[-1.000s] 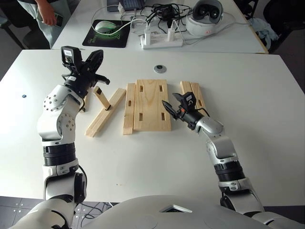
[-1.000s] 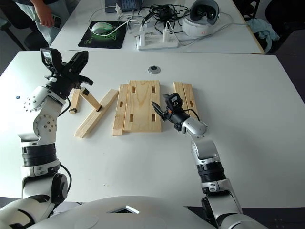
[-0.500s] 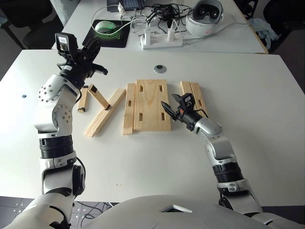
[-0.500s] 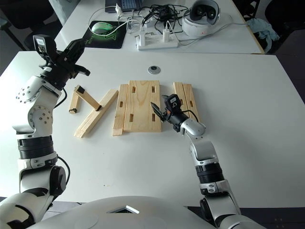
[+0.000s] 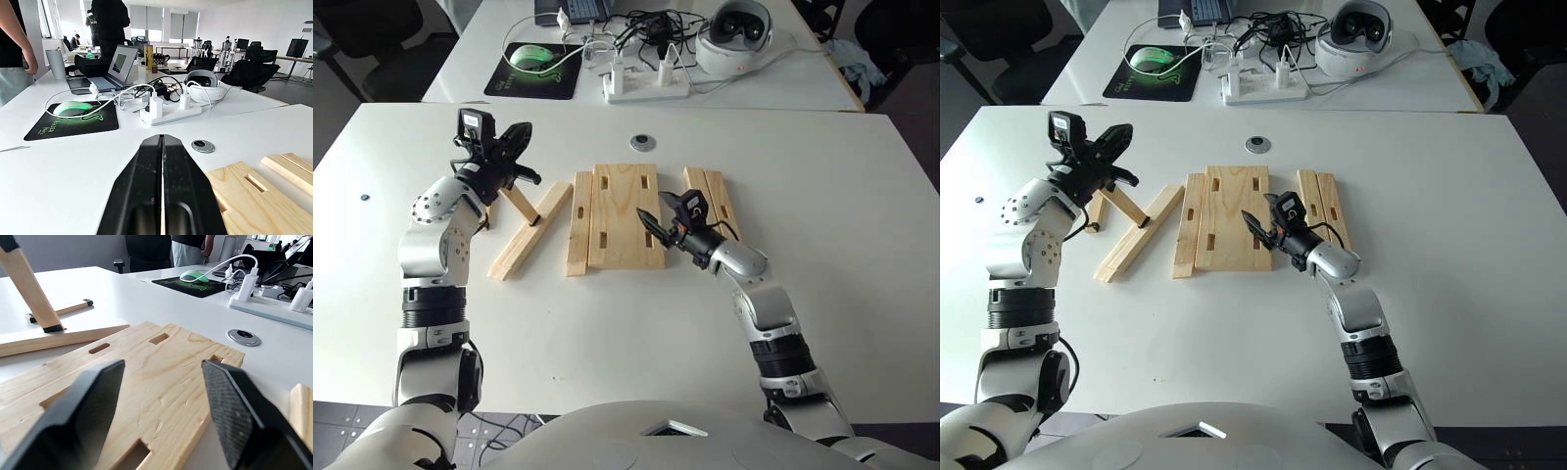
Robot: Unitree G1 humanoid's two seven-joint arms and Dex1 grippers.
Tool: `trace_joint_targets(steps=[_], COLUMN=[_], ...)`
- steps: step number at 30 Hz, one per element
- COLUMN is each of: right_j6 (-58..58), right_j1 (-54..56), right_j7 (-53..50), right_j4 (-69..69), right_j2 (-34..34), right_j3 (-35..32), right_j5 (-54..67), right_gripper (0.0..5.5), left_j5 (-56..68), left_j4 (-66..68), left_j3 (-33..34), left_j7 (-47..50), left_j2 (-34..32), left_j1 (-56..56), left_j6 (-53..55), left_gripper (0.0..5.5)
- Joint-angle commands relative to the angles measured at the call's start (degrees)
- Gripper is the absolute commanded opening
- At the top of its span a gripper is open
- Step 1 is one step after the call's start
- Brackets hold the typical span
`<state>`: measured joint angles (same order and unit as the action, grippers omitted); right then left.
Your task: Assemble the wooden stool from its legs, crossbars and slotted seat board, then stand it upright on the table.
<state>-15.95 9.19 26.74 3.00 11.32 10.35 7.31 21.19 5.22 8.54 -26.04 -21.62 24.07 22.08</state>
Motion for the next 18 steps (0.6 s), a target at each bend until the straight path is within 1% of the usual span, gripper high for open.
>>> trace_joint_targets(steps=[1,6,11,15,18], right_j6=[-0.2,0.2,0.3,0.1,-0.4], right_j1=[-1.1,-0.8,-1.1,-1.2,-1.3], right_j7=[-0.3,-0.5,-0.5,-0.2,0.1], right_j4=[0.2,-0.6,-0.3,0.0,0.7], right_j2=[-0.5,-0.5,-0.6,-0.4,-0.3], right_j3=[0.3,-0.5,-0.5,-0.4,-0.1], right_j5=[0.0,0.0,-0.1,-0.1,0.0], right_gripper=[2.92,2.92,2.92,2.92,2.92], left_j5=[2.6,5.4,5.9,5.2,4.3], left_j4=[-4.4,-10.6,-12.0,-12.2,-9.0], left_j3=[0.8,3.1,4.8,4.5,1.3], left_j7=[1.7,4.0,4.9,5.0,3.3], left_j2=[1.9,0.6,-1.6,-2.4,-2.2], left_j1=[2.9,8.4,11.3,9.9,5.2], left_j6=[3.2,7.4,9.5,9.9,12.3], left_gripper=[0.01,0.01,0.01,0.01,0.01])
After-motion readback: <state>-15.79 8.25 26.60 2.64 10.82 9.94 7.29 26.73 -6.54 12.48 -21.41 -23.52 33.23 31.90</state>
